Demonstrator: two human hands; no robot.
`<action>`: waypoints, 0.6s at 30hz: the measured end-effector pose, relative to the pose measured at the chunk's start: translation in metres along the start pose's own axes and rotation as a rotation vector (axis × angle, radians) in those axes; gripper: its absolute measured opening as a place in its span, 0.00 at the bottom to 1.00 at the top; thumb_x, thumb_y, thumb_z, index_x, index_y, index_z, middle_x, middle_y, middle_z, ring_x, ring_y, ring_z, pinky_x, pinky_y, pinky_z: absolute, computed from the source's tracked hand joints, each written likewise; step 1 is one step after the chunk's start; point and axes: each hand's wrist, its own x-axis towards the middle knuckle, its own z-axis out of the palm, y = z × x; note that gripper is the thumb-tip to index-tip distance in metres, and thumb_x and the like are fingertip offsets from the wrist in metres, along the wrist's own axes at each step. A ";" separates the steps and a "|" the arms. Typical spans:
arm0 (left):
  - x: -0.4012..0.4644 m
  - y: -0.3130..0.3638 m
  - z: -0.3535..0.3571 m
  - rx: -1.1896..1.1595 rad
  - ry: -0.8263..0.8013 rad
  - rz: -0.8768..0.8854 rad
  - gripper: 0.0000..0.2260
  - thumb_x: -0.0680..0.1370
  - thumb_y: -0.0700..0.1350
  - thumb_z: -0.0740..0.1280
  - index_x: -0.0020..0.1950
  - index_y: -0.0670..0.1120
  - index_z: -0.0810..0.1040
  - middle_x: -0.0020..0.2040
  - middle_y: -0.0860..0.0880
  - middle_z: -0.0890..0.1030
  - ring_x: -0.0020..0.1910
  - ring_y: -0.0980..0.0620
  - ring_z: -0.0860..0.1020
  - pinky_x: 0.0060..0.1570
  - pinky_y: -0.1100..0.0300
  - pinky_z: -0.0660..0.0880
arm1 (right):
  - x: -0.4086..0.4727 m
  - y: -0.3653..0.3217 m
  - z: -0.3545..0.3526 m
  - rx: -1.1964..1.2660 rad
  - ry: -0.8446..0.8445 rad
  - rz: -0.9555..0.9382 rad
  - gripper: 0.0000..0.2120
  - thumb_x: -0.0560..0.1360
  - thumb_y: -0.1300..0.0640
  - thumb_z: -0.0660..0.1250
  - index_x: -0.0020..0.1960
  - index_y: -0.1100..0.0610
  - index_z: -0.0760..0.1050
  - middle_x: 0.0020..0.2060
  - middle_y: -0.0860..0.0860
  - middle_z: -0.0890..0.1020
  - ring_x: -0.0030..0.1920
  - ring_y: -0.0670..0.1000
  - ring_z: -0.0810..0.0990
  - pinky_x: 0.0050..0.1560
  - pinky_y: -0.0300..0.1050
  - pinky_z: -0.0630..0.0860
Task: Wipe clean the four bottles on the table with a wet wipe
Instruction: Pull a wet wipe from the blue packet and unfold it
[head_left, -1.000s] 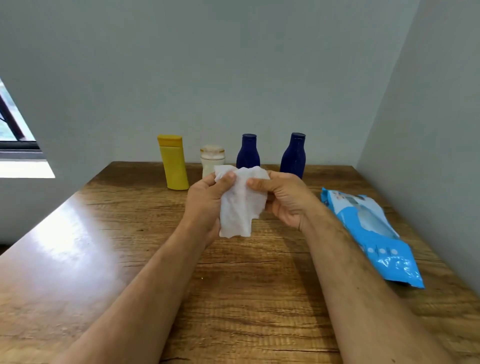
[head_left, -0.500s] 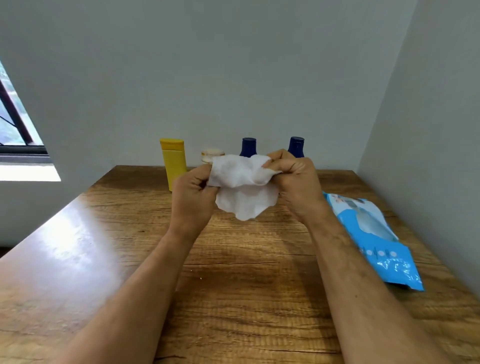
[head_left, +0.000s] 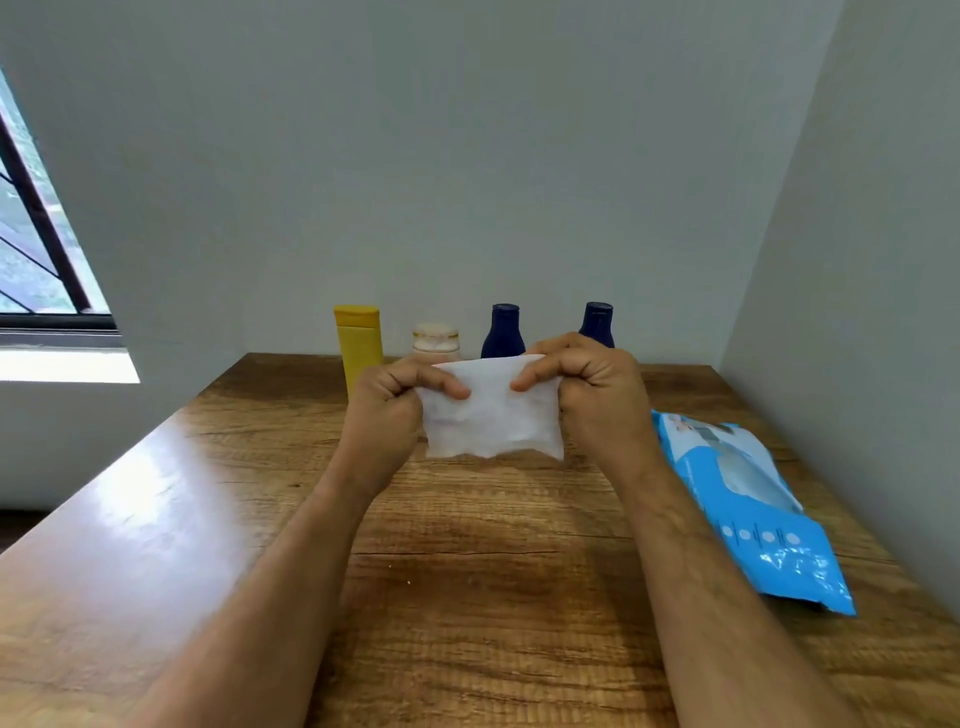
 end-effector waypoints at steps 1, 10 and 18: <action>-0.001 0.001 0.002 -0.062 0.014 -0.068 0.26 0.72 0.24 0.56 0.36 0.48 0.87 0.47 0.48 0.86 0.50 0.46 0.83 0.45 0.55 0.81 | 0.000 -0.001 0.000 -0.010 -0.003 0.023 0.27 0.67 0.78 0.57 0.36 0.50 0.85 0.42 0.43 0.83 0.49 0.44 0.80 0.49 0.37 0.77; -0.004 0.005 0.011 -0.419 0.037 -0.448 0.15 0.68 0.37 0.73 0.53 0.43 0.80 0.45 0.47 0.85 0.44 0.49 0.84 0.39 0.56 0.82 | -0.001 0.001 0.003 0.302 0.068 0.443 0.18 0.76 0.67 0.56 0.43 0.54 0.83 0.42 0.54 0.85 0.43 0.53 0.81 0.36 0.43 0.79; -0.004 0.006 0.015 -0.644 0.090 -0.566 0.23 0.71 0.35 0.71 0.65 0.45 0.77 0.54 0.42 0.84 0.53 0.43 0.84 0.54 0.43 0.81 | -0.007 0.003 0.006 0.723 -0.325 0.805 0.30 0.71 0.69 0.71 0.70 0.56 0.66 0.59 0.60 0.80 0.52 0.59 0.84 0.42 0.53 0.84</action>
